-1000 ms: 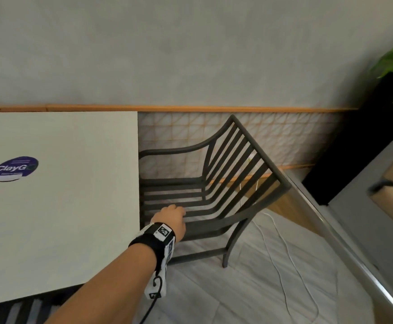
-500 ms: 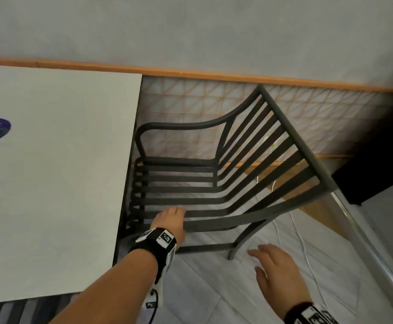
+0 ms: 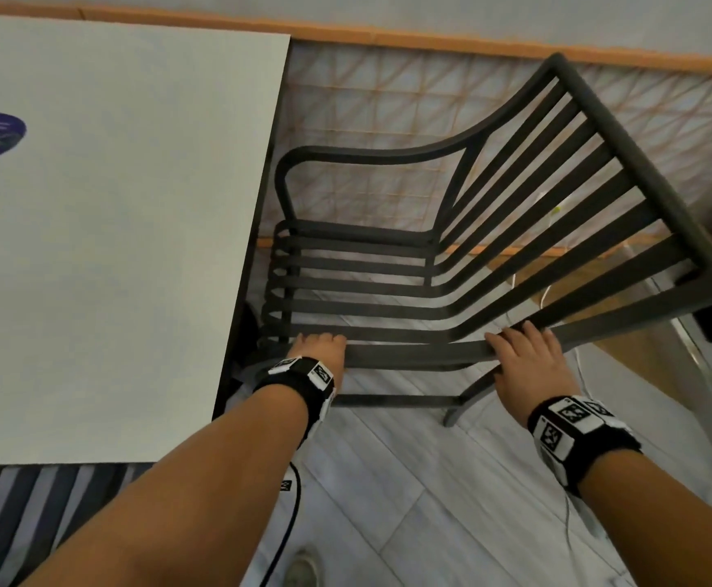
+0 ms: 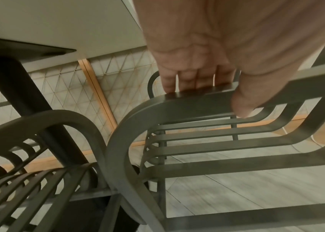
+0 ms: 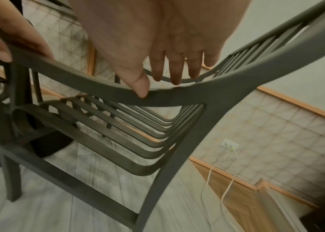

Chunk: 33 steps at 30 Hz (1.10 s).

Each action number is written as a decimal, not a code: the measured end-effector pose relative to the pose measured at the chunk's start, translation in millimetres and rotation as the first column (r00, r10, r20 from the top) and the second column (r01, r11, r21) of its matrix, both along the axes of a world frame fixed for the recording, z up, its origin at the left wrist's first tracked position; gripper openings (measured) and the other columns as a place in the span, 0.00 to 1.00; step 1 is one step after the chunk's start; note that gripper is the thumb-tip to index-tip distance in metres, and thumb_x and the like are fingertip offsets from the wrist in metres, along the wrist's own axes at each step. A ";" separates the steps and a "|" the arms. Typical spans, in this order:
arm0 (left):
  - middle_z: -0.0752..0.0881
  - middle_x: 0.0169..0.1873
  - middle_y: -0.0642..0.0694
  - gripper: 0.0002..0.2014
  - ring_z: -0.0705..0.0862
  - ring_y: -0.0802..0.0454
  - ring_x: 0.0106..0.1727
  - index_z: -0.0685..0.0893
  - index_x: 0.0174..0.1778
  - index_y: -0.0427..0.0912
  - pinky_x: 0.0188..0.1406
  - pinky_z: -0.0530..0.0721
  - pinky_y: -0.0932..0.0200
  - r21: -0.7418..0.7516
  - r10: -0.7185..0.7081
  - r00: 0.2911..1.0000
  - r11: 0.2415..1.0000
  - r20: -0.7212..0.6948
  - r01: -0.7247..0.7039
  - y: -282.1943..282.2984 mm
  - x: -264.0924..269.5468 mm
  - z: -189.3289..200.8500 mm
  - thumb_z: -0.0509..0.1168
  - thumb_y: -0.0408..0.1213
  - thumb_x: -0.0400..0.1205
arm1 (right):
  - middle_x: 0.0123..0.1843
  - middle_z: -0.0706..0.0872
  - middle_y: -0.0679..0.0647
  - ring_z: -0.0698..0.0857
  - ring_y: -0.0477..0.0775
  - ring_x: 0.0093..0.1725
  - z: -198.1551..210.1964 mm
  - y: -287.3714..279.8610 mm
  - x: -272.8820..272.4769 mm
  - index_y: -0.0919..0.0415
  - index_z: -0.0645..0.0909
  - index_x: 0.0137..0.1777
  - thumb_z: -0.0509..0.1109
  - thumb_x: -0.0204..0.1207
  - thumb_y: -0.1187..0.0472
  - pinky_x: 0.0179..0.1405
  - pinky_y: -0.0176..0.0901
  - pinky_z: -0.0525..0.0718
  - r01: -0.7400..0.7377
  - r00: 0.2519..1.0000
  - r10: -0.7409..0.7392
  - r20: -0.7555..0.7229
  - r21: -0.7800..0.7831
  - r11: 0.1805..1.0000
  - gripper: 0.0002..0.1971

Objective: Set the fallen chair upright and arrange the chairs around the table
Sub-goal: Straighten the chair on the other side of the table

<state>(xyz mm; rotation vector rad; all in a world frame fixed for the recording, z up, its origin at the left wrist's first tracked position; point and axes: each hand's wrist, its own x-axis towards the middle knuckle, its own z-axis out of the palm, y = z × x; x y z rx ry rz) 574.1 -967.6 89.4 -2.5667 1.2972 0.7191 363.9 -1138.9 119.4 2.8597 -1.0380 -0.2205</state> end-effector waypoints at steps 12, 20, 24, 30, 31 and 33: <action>0.72 0.74 0.34 0.19 0.72 0.31 0.74 0.66 0.74 0.36 0.74 0.70 0.32 0.173 -0.015 1.000 0.985 0.021 0.011 -20.7 4.7 -1.8 0.52 0.32 0.87 | 0.62 0.83 0.51 0.75 0.58 0.67 -6.5 -35.2 2.3 0.49 0.75 0.65 0.71 0.73 0.61 0.78 0.60 0.57 -0.067 0.998 0.067 -0.012 0.026 0.997 0.21; 0.74 0.73 0.36 0.19 0.75 0.33 0.73 0.69 0.73 0.37 0.72 0.73 0.33 0.206 0.084 0.996 0.975 0.016 -0.086 -7.3 24.6 3.1 0.55 0.34 0.86 | 0.61 0.83 0.51 0.76 0.57 0.66 -12.1 -15.0 19.2 0.49 0.73 0.66 0.70 0.73 0.62 0.78 0.60 0.56 -0.123 0.992 0.124 -0.013 0.044 0.991 0.22; 0.71 0.76 0.37 0.21 0.71 0.33 0.77 0.67 0.76 0.38 0.76 0.67 0.32 0.243 0.176 0.984 0.954 0.023 -0.176 -2.9 31.2 2.2 0.56 0.35 0.86 | 0.61 0.83 0.50 0.75 0.57 0.66 -14.6 -5.6 31.1 0.49 0.72 0.67 0.69 0.74 0.61 0.78 0.59 0.56 -0.139 0.990 0.140 -0.017 0.039 0.990 0.22; 0.71 0.77 0.38 0.22 0.69 0.31 0.78 0.65 0.78 0.41 0.77 0.63 0.31 0.263 0.202 0.978 0.942 0.059 -0.211 -1.1 36.0 -4.8 0.53 0.35 0.86 | 0.60 0.83 0.51 0.76 0.57 0.65 -11.5 3.4 41.8 0.50 0.73 0.66 0.71 0.72 0.60 0.76 0.58 0.63 -0.123 0.992 0.123 -0.019 0.035 0.992 0.22; 0.71 0.76 0.38 0.21 0.69 0.31 0.77 0.66 0.78 0.41 0.77 0.64 0.31 0.269 0.189 0.980 0.942 0.058 -0.198 -1.0 35.8 -4.8 0.53 0.35 0.86 | 0.59 0.84 0.51 0.77 0.57 0.65 -11.2 3.5 41.7 0.50 0.73 0.66 0.72 0.72 0.60 0.76 0.58 0.64 -0.122 0.992 0.123 -0.021 0.032 0.992 0.23; 0.73 0.76 0.38 0.21 0.70 0.32 0.77 0.68 0.77 0.42 0.76 0.65 0.31 0.277 0.166 0.984 0.945 0.059 -0.176 -1.6 35.7 -3.6 0.52 0.34 0.86 | 0.60 0.83 0.51 0.77 0.57 0.65 -11.3 3.2 41.3 0.50 0.73 0.67 0.71 0.72 0.60 0.76 0.58 0.64 -0.123 0.992 0.123 -0.032 0.027 0.992 0.23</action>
